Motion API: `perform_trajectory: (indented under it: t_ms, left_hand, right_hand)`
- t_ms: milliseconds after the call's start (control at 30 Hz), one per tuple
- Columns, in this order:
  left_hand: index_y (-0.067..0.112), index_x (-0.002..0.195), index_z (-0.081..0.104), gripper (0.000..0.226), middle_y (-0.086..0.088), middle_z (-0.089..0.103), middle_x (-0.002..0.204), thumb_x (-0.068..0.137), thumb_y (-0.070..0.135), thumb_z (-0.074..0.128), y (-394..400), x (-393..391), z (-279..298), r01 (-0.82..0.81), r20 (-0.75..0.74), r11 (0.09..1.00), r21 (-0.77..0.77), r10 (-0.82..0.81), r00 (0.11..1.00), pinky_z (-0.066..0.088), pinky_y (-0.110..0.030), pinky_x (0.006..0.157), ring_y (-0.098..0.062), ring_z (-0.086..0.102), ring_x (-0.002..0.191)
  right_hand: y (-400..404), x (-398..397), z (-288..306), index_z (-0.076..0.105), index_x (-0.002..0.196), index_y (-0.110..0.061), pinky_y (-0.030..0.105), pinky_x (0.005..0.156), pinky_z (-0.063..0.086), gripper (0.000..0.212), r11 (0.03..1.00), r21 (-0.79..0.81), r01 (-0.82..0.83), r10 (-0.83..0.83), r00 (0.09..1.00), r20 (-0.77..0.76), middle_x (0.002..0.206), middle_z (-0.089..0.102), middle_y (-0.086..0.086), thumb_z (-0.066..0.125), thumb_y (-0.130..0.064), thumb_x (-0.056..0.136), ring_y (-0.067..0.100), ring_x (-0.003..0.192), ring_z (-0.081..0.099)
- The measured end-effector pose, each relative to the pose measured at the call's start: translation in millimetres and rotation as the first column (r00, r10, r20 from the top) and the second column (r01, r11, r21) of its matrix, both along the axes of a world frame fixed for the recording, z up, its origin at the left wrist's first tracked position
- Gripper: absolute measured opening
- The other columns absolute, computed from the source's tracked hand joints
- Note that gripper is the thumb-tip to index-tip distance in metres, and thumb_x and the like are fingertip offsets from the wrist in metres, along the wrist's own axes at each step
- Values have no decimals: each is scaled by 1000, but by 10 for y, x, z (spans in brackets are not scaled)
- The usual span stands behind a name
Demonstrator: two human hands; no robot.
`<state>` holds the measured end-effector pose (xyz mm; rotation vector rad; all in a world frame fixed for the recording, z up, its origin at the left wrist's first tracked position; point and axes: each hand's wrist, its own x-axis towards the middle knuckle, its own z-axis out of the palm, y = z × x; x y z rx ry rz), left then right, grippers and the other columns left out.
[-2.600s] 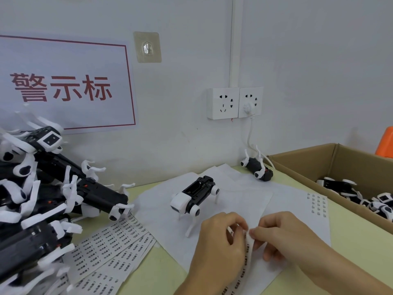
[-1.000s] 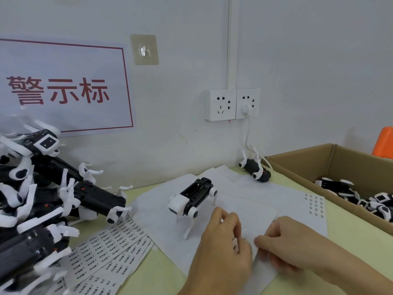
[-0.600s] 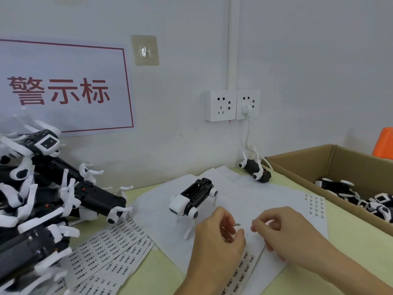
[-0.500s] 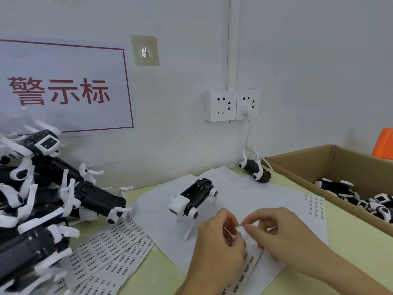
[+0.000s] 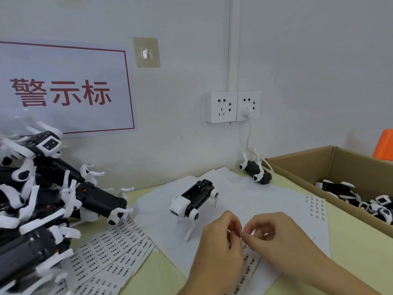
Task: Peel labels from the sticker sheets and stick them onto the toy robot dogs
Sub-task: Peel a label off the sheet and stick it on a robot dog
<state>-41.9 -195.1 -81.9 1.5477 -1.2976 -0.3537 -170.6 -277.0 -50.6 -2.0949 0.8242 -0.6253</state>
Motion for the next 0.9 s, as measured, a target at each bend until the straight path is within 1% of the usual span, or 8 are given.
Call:
perform_trajectory:
  t_ms: [100, 167, 267, 333, 400, 467, 600, 900]
  left_hand:
    - [34, 92, 54, 33, 9, 62, 83, 87, 4, 40, 2, 8, -7, -16, -4, 999, 35, 16, 1000, 39, -13, 58, -6, 55, 66]
    - [36, 100, 51, 37, 5, 64, 90, 92, 2, 40, 5, 16, -13, -28, -36, 998, 59, 30, 999, 42, -14, 60, -5, 58, 67]
    - [34, 101, 50, 30, 0, 69, 88, 97, 5, 42, 0, 23, -11, -61, -104, 997, 54, 67, 992, 48, -20, 59, -7, 61, 64]
    - [31, 99, 54, 23, -1, 70, 85, 99, 10, 46, -8, 34, -7, -96, -162, 994, 43, 101, 982, 52, -25, 63, -8, 62, 64]
    - [28, 96, 59, 15, 0, 72, 83, 101, 18, 50, -14, 40, 3, -117, -222, 993, 31, 121, 967, 50, -24, 58, -9, 62, 63]
    - [25, 95, 62, 10, 2, 72, 83, 101, 25, 54, -16, 41, 17, -127, -267, 992, 18, 127, 955, 45, -21, 54, -8, 62, 61]
    - [23, 92, 64, 9, 1, 72, 83, 98, 29, 62, -20, 48, 26, -171, -291, 985, -5, 162, 943, 45, -18, 53, -10, 65, 59]
    - [28, 81, 65, 18, 9, 70, 77, 97, 20, 63, -38, 54, -13, -224, -180, 974, -31, 216, 960, 50, -20, 57, -15, 66, 63]
  right_hand:
    - [-12, -7, 24, 74, 72, -30, 18, 49, 43, 17, 997, 72, -23, 22, 1000, 23, 55, 64, -1, 72, -20, 85, 7, 44, 50]
    - [-11, -9, 42, 75, 73, -28, 17, 48, 42, 14, 992, 120, -29, 22, 998, 55, 55, 63, 0, 72, -22, 86, 10, 44, 50]
    - [-14, -8, 57, 76, 81, -32, 13, 42, 36, 16, 977, 213, 5, -34, 990, 134, 56, 62, 3, 68, -22, 90, 14, 43, 50]
    - [-24, 0, 57, 78, 91, -29, 19, 40, 34, 27, 945, 326, -2, -58, 983, 174, 60, 63, 7, 59, -11, 95, 17, 44, 50]
    - [-16, 14, 61, 77, 102, -28, 23, 40, 33, 38, 918, 394, -35, -39, 984, 177, 64, 65, 8, 51, -2, 94, 19, 45, 50]
    - [12, 34, 61, 75, 107, -33, 23, 41, 35, 46, 922, 377, -83, 28, 988, 149, 66, 67, 8, 48, 0, 93, 19, 46, 53]
    - [63, 45, 62, 73, 102, -53, 19, 43, 40, 57, 942, 299, -156, 124, 985, 121, 69, 70, 9, 50, -2, 95, 18, 47, 56]
    - [80, 28, 45, 70, 114, -40, 12, 45, 41, 45, 959, 245, -144, 119, 987, 112, 68, 72, 8, 52, -3, 96, 13, 46, 56]
